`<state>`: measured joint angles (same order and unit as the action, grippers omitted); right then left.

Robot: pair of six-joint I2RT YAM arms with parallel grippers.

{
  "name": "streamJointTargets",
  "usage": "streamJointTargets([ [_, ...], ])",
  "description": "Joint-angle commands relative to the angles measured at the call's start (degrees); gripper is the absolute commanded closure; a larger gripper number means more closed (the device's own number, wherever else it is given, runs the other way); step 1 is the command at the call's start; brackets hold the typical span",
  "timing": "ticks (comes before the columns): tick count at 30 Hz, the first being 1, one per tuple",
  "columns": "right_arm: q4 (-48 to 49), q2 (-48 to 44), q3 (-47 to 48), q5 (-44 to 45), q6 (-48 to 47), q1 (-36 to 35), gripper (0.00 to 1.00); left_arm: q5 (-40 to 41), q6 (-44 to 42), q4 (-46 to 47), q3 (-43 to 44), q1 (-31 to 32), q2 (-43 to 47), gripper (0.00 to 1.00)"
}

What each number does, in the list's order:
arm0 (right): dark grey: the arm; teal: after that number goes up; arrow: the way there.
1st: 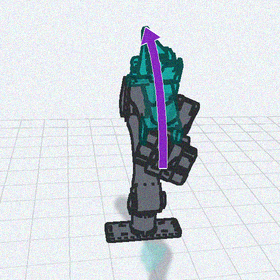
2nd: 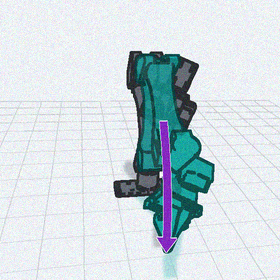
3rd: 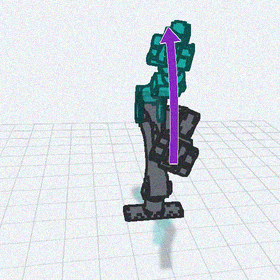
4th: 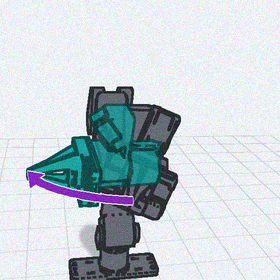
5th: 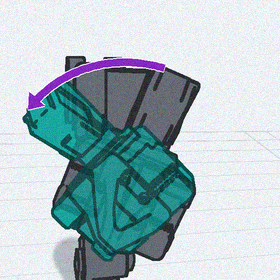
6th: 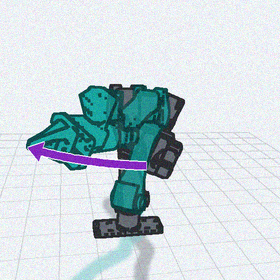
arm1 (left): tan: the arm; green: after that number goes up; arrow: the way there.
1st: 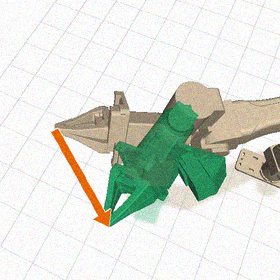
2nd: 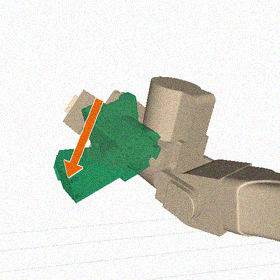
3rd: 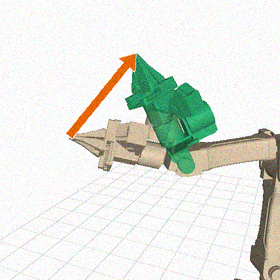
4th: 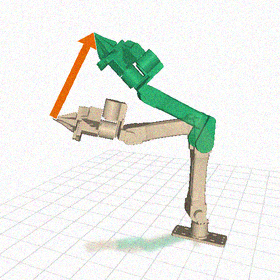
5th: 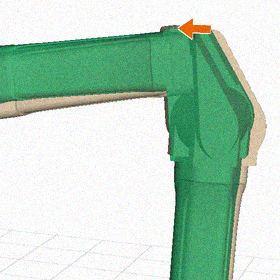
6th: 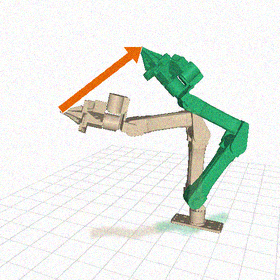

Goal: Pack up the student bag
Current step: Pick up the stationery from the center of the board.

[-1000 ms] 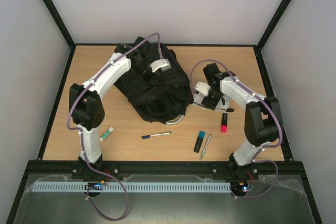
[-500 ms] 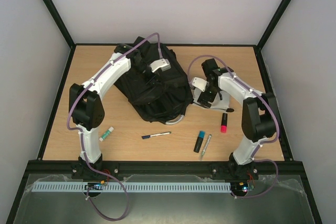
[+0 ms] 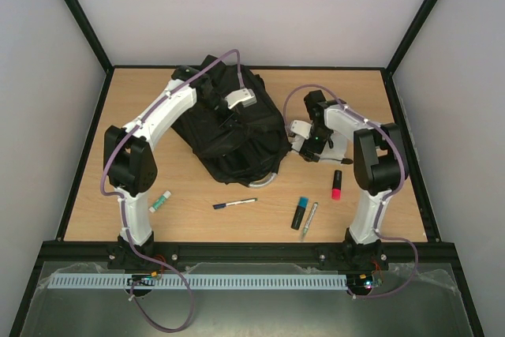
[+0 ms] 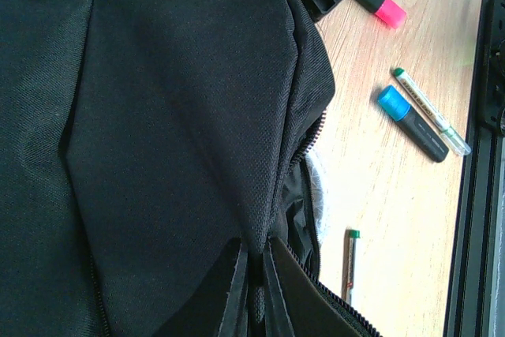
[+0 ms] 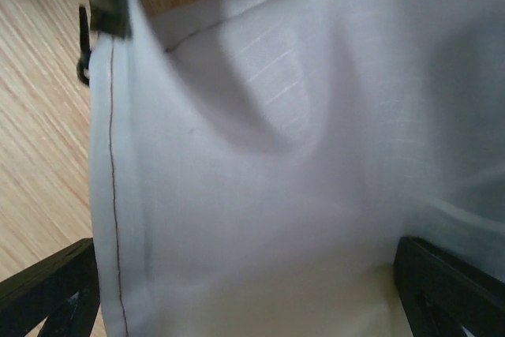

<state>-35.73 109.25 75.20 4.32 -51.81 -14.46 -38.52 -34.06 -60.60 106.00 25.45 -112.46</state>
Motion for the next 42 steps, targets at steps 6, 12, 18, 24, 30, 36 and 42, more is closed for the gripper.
streamJointTargets([
  [6,-6.4,9.6,7.2,-0.1,0.4,2.6,0.09,0.5,-0.2,-0.5,0.0,-0.7,2.2,0.93],
  [12,-5.7,8.9,5.8,1.5,1.0,3.3,0.36,0.5,-0.3,-0.4,-0.1,-0.9,2.0,0.93],
  [18,-4.8,6.0,5.9,3.1,3.2,3.2,0.77,0.1,-0.3,-0.3,0.4,-1.2,1.5,0.93],
  [24,-7.9,-0.7,7.8,1.3,4.3,3.1,0.94,0.1,-0.3,-0.4,0.7,-1.8,1.3,0.93],
  [30,-11.3,-8.6,7.5,1.0,2.7,1.9,0.97,-0.6,-0.2,-0.4,1.0,-2.6,1.1,0.93],
  [36,-15.4,-15.8,7.9,-0.2,0.9,-4.1,0.99,-1.7,1.0,-0.2,1.1,-2.8,0.8,0.93],
  [42,-20.6,-19.6,11.2,-3.6,0.3,-13.7,0.99,-2.0,1.5,0.0,1.8,-2.8,0.3,0.93],
])
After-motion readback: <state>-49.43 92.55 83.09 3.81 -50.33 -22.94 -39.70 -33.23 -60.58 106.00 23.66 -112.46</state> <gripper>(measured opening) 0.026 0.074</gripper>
